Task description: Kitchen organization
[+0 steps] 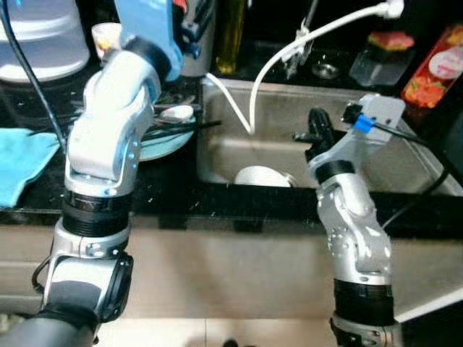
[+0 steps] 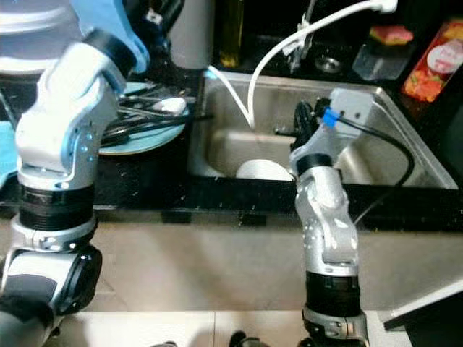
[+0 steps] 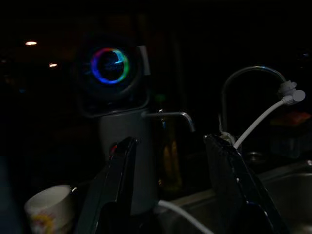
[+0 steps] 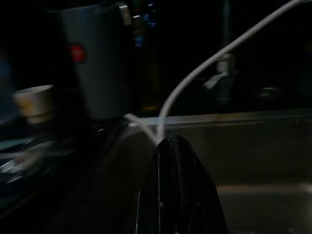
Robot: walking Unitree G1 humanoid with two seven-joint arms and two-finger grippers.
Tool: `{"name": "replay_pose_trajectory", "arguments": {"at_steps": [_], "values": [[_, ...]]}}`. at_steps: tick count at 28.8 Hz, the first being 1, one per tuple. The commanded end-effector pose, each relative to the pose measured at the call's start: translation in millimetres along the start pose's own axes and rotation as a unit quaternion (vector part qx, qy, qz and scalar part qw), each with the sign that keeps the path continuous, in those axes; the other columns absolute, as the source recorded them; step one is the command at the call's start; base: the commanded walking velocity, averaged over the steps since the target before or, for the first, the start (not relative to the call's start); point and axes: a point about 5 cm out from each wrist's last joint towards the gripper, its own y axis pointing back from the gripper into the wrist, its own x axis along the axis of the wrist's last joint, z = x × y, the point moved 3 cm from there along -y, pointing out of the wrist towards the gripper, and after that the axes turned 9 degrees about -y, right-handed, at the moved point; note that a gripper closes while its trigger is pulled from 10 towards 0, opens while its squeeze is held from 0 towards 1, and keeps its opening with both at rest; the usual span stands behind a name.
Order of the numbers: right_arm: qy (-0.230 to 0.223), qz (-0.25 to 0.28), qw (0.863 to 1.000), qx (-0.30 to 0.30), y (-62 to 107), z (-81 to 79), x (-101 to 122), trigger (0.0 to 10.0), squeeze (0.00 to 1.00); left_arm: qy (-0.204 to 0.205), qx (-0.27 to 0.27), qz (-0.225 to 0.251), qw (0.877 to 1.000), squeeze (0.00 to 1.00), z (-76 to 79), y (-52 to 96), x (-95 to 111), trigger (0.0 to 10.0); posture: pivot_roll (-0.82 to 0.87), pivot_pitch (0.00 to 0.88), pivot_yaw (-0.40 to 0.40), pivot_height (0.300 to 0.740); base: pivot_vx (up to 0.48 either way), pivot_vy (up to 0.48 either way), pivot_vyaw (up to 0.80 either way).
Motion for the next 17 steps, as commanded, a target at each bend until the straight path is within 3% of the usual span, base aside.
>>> {"name": "replay_pose_trajectory", "arguments": {"at_steps": [1, 5, 17], "values": [[0.001, 0.000, 1.000, -0.006, 0.3, 4.0, -0.4, 10.0, 0.00, -0.005, -0.004, 0.005, 1.000, 0.00, 1.9, -0.5, 3.3, 10.0, 0.25, 0.057, -0.068, 0.740, -0.304, 0.000, 0.00], [0.001, 0.000, 1.000, -0.006, 0.3, 3.9, -0.6, 10.0, 0.00, -0.005, -0.004, 0.005, 1.000, 0.00, 2.0, -0.6, 3.0, 10.0, 0.25, 0.058, -0.067, 0.740, -0.284, 0.000, 0.00], [0.000, 0.001, 1.000, -0.007, 0.7, 3.9, -0.6, 10.0, 0.00, -0.003, -0.007, -0.002, 1.000, 0.00, 3.0, -1.6, 0.8, 10.0, 0.25, 0.060, -0.065, 0.740, 0.000, 0.000, 0.00]]}}
